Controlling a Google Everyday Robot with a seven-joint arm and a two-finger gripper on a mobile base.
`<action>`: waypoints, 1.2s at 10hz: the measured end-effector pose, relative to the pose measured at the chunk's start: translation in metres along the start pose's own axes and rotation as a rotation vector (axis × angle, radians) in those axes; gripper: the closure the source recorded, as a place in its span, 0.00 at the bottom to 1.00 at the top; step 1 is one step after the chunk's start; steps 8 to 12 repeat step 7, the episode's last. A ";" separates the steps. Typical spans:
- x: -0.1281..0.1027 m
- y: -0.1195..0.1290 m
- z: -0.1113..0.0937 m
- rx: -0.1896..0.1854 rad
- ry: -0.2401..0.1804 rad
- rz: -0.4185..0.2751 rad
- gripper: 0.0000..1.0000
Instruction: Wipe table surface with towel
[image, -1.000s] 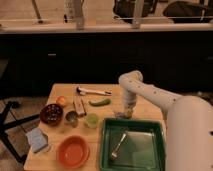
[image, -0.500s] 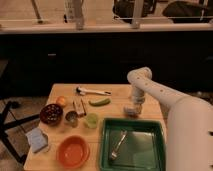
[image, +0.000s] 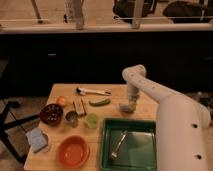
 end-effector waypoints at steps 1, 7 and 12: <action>-0.006 0.001 -0.001 0.003 -0.007 -0.011 1.00; -0.012 0.054 -0.010 0.014 -0.128 -0.053 1.00; -0.012 0.054 -0.010 0.014 -0.128 -0.053 1.00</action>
